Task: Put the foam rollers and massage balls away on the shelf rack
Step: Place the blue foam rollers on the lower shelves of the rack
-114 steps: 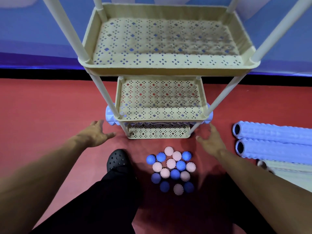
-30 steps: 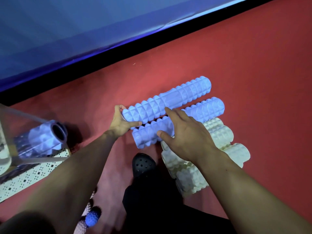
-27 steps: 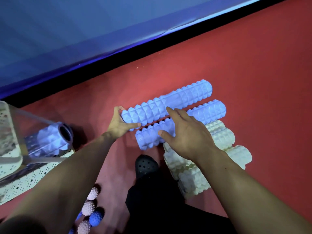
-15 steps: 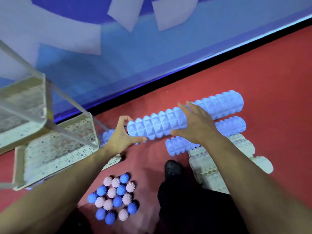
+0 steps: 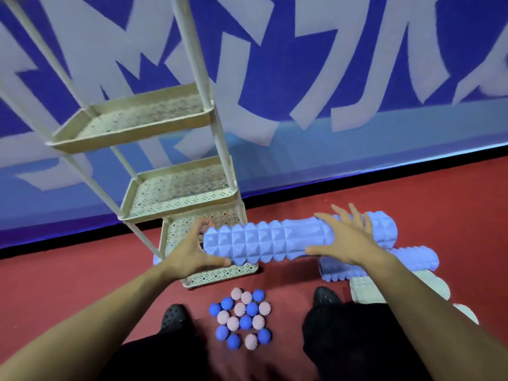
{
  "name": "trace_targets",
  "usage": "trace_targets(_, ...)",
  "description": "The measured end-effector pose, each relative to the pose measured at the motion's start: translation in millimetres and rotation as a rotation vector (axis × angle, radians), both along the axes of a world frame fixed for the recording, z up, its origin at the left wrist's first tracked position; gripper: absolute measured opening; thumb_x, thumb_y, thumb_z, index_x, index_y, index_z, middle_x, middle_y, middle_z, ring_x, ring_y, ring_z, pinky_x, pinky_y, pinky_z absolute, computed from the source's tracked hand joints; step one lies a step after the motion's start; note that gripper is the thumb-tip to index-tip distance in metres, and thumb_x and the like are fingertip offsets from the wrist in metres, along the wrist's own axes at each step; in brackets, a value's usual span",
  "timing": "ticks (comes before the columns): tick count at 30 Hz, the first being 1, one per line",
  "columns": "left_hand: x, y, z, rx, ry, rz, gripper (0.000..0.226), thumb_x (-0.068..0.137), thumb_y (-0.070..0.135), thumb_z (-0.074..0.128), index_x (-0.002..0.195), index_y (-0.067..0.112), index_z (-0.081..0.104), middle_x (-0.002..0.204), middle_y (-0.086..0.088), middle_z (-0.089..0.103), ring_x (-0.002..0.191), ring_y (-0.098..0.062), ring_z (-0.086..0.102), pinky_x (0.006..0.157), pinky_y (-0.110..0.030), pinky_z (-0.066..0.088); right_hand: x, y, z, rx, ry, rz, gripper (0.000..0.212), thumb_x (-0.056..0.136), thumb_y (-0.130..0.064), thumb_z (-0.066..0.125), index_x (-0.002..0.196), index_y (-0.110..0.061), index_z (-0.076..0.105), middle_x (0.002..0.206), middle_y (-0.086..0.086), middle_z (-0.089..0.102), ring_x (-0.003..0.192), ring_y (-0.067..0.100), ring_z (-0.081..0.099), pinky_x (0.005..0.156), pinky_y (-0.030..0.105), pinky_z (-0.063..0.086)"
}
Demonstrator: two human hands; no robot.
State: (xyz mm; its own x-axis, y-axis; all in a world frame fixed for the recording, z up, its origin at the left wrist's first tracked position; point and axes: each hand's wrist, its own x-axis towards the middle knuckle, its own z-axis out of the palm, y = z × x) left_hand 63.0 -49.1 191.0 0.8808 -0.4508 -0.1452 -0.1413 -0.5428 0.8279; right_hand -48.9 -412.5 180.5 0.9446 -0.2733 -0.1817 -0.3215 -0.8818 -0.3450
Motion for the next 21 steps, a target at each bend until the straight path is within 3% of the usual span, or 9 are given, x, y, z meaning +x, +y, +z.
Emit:
trace_targets(4,-16.6,77.8,20.1,-0.006,0.01,0.049,0.091,0.054,0.025,0.101,0.122,0.035,0.041,0.127,-0.001,0.054,0.106,-0.009,0.065,0.081,-0.029,0.06,-10.8,31.0,9.0,0.013,-0.04,-0.038,0.128,0.034,-0.108,0.041,0.15,-0.058,0.021,0.168,-0.01,0.002,0.155,0.026,-0.012,0.123,0.056,-0.003)
trace_targets(7,-31.1,123.2,35.4,-0.013,0.035,0.102,0.087,0.061,0.007,0.096,0.126,0.019,0.041,0.128,-0.008,0.052,0.084,0.004,0.067,0.071,-0.032,0.062,-11.0,55.2,12.6,0.192,-0.05,-0.101,0.124,0.042,-0.089,0.074,0.151,-0.053,0.027,0.168,-0.006,-0.006,0.155,0.025,-0.012,0.123,0.052,0.003)
trace_targets(9,-35.3,153.6,40.8,-0.038,0.049,0.134,0.083,0.061,0.003,0.096,0.122,0.019,0.042,0.128,-0.009,0.053,0.082,-0.006,0.071,0.07,-0.037,0.063,-8.5,66.4,14.8,0.442,-0.12,-0.168,0.136,0.035,-0.086,0.079,0.154,-0.039,0.03,0.166,0.003,0.009,0.153,0.028,0.017,0.121,0.045,0.025)
trace_targets(11,-37.6,181.8,43.1,-0.058,0.075,0.142,0.083,0.058,0.008,0.098,0.12,0.022,0.044,0.127,-0.007,0.054,0.089,-0.03,0.073,0.074,-0.049,0.062,-6.5,75.8,16.2,0.809,-0.198,-0.31,0.124,0.057,-0.064,0.089,0.157,-0.031,0.024,0.155,0.006,0.034,0.123,0.028,0.058,0.097,0.045,0.052)
trace_targets(12,-39.0,192.9,43.5,-0.067,0.09,0.145,0.084,0.058,0.008,0.099,0.12,0.021,0.044,0.128,-0.006,0.053,0.09,-0.038,0.072,0.075,-0.053,0.061,-6.9,82.7,17.0,0.981,-0.192,-0.375,0.114,0.068,-0.05,0.089,0.158,-0.032,0.022,0.148,0.007,0.045,0.108,0.026,0.066,0.088,0.046,0.057)
trace_targets(13,-39.7,201.9,43.1,-0.073,0.099,0.154,0.084,0.058,0.008,0.098,0.12,0.02,0.044,0.128,-0.006,0.053,0.09,-0.042,0.072,0.076,-0.055,0.061,-6.0,87.7,15.0,1.111,-0.169,-0.425,0.108,0.069,-0.046,0.089,0.156,-0.031,0.027,0.142,0.008,0.053,0.103,0.027,0.068,0.085,0.047,0.058)
trace_targets(16,-45.8,216.0,40.0,-0.096,0.102,0.175,0.082,0.059,0.004,0.097,0.121,0.018,0.044,0.129,-0.006,0.053,0.093,-0.044,0.07,0.077,-0.056,0.061,-3.3,104.5,4.5,1.347,-0.077,-0.446,0.096,0.054,-0.059,0.093,0.136,-0.023,0.059,0.128,0.015,0.068,0.112,0.033,0.069,0.086,0.046,0.059)
trace_targets(19,-47.8,229.4,32.2,-0.119,0.121,0.186,0.085,0.057,0.008,0.098,0.122,0.024,0.045,0.133,-0.002,0.05,0.094,-0.042,0.07,0.078,-0.056,0.061,-3.3,123.0,-4.2,1.517,-0.078,-0.537,0.069,0.075,-0.054,0.08,0.129,-0.013,0.063,0.124,0.023,0.068,0.115,0.035,0.067,0.087,0.045,0.058)
trace_targets(21,-48.7,236.9,27.8,-0.131,0.132,0.193,0.085,0.057,0.008,0.099,0.121,0.026,0.045,0.133,0.0,0.05,0.094,-0.041,0.071,0.078,-0.055,0.061,-4.1,134.1,-11.0,1.607,-0.06,-0.58,0.066,0.083,-0.054,0.072,0.123,-0.003,0.062,0.128,0.024,0.064,0.118,0.035,0.064,0.092,0.048,0.053)
